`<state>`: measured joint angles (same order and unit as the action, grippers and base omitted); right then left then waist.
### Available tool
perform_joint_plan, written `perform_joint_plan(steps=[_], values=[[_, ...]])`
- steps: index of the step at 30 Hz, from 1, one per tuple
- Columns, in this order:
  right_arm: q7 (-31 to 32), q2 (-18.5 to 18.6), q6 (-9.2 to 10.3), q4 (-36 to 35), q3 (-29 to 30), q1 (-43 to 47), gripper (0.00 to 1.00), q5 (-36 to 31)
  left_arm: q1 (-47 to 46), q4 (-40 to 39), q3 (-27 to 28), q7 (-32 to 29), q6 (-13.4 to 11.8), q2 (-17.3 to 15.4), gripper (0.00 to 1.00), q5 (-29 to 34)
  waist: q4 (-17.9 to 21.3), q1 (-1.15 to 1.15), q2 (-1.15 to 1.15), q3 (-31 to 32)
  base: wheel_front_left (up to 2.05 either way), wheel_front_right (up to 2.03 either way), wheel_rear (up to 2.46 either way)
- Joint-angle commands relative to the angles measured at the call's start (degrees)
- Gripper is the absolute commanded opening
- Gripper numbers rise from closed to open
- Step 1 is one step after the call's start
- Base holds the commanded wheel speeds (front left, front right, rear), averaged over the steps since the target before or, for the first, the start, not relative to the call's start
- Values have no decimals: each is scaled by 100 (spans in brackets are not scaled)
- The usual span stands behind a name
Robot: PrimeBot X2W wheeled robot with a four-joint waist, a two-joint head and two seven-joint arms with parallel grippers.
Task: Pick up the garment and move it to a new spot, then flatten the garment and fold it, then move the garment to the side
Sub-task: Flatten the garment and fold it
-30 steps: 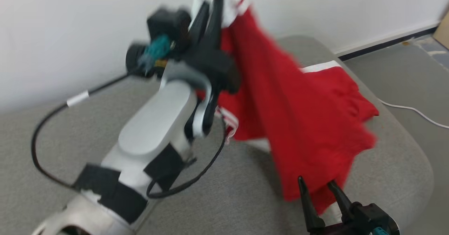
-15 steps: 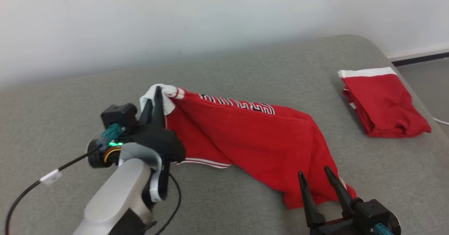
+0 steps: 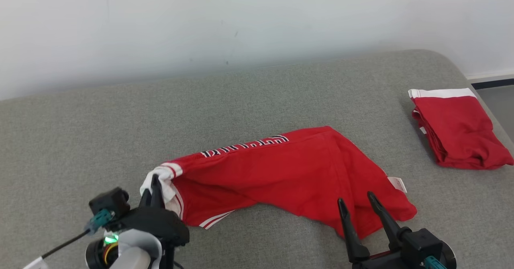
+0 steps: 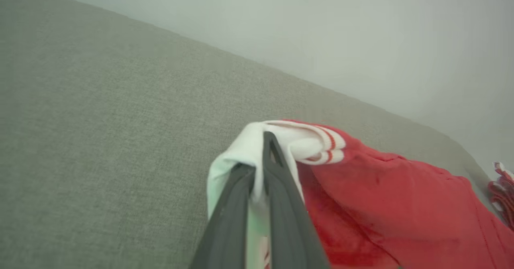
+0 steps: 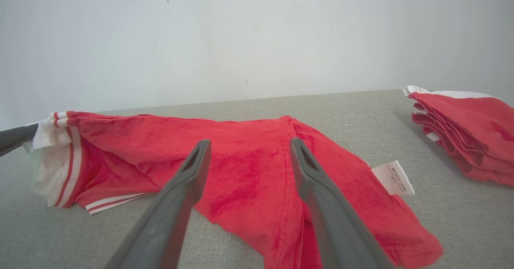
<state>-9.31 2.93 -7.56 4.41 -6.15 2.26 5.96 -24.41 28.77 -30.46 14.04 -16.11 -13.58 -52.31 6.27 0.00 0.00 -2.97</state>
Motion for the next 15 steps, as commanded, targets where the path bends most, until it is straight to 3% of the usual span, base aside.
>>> perform_joint_plan(steps=[1,2,8,15], values=[[6,-12,13,-23,1,17,100,-38,249,-13,131,22,-12,7,25,-137,-1,0,0,-15,0,0,0],[6,-11,13,-27,2,8,100,-41,313,-1,171,31,-45,-18,100,-165,-4,0,0,-24,0,0,0],[6,-12,13,-41,39,12,100,-30,520,-97,593,96,-268,-184,100,-189,-66,0,0,-52,0,0,0],[-22,-12,13,-34,62,7,100,19,845,-590,1305,115,-433,-360,100,205,-200,0,0,-50,0,0,0]])
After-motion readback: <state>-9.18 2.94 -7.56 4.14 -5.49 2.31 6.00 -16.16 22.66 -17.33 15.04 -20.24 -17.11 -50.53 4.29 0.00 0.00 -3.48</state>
